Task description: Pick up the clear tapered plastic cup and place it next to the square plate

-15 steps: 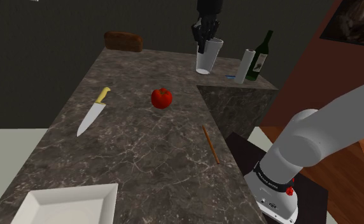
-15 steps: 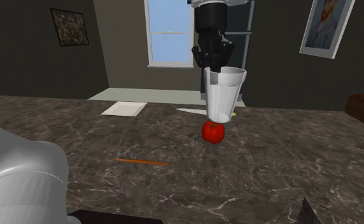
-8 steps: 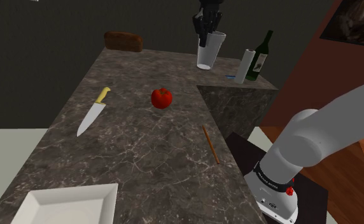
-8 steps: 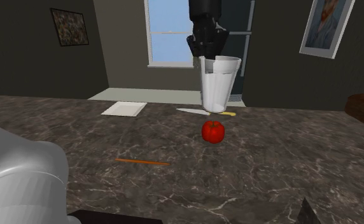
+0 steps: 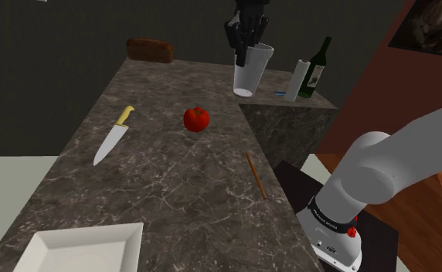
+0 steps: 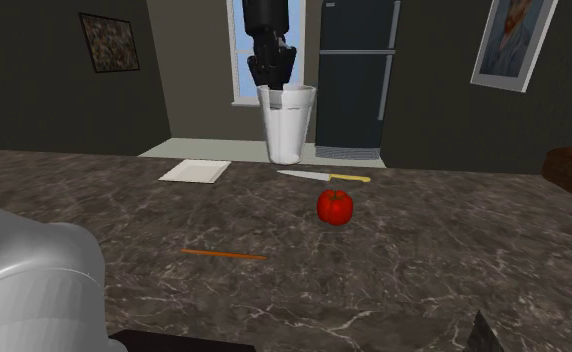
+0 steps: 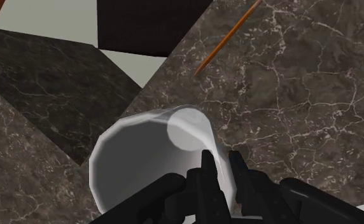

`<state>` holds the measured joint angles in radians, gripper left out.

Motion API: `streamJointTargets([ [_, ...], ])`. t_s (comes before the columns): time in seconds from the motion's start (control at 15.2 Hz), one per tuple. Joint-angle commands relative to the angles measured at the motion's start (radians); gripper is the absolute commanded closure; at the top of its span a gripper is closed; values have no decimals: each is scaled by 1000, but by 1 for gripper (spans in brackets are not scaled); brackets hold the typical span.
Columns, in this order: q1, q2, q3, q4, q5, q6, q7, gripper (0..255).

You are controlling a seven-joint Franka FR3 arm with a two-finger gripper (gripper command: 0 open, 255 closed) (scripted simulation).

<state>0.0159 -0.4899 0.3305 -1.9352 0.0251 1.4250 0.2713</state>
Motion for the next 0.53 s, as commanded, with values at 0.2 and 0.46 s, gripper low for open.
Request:
streamJointTargets([
  [0.2,34,-6,93,25,50,-31,124,255],
  [0.46,55,8,173,60,86,-48,226,255],
])
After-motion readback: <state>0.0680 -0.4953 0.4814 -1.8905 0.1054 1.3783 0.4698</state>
